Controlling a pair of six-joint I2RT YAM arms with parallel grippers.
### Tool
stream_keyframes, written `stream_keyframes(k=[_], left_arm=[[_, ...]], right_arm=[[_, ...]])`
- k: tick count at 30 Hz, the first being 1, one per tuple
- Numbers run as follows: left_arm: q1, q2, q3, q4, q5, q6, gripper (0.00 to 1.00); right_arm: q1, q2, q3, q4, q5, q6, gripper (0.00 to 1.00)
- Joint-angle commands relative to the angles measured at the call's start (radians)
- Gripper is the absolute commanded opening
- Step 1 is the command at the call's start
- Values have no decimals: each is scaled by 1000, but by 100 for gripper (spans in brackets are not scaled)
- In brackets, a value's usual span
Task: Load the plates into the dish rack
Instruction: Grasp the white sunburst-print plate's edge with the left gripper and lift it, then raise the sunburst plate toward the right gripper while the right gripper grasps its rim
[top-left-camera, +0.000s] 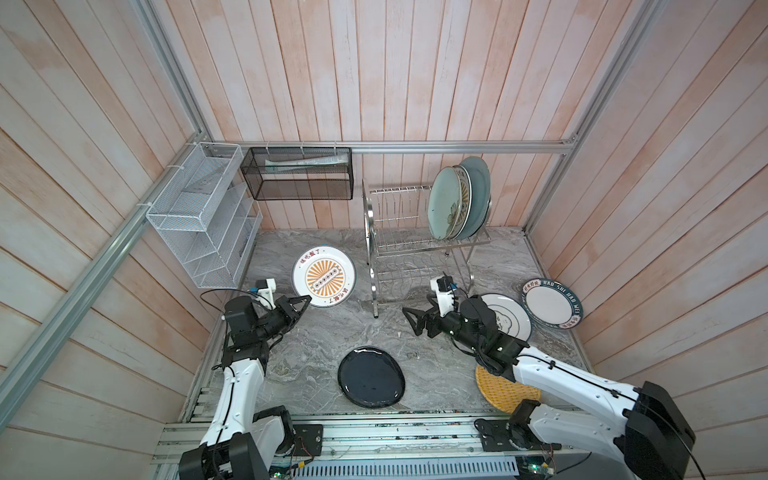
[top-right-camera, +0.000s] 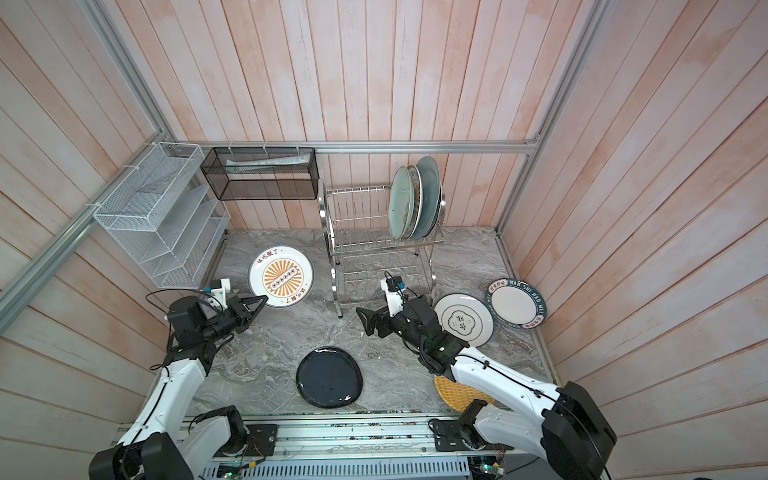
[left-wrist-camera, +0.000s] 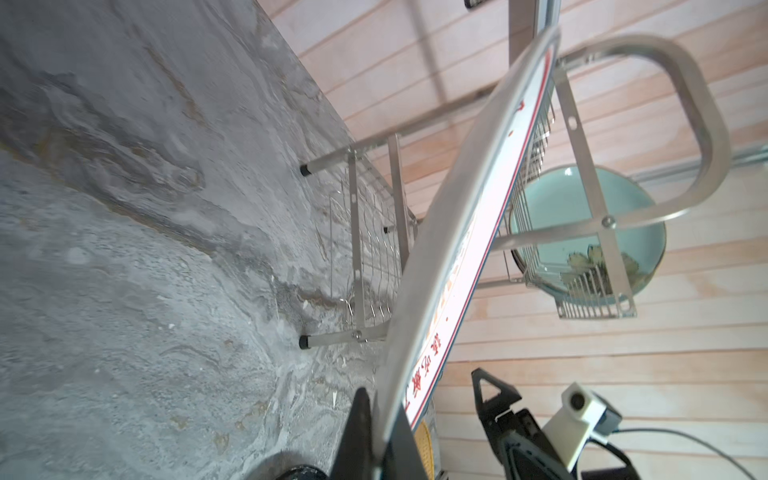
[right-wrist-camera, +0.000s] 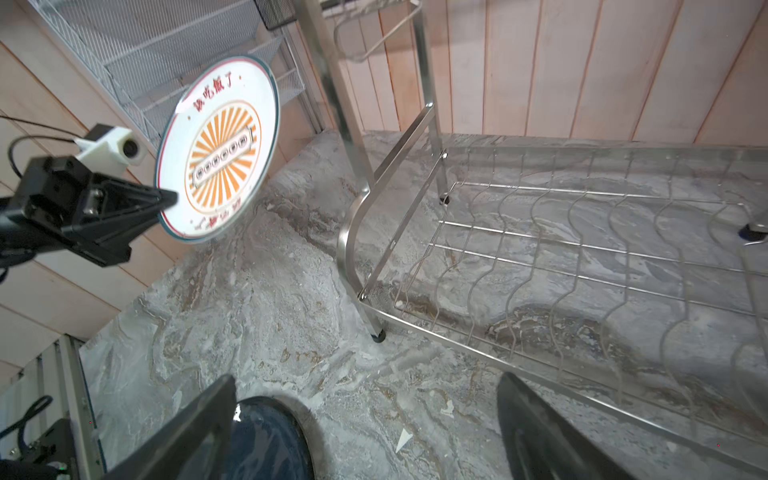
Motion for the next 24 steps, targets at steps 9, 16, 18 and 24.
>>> stream_keyframes(k=[9,16,18,24], left_arm=[[-430,73,130,-9,5,115,0],[-598,216,263,-25,24,149,0],[-626,250,294,-26,44,156,0],[-651,314,328,-26,77,161,0]], right_arm=[[-281,-258,115,-443,-376,136,98],[-357,-292,140,-461,-590,199,98],[-357,-290,145,-464,-593,203,98],[-357,-277,148,-446,-607,240,85]])
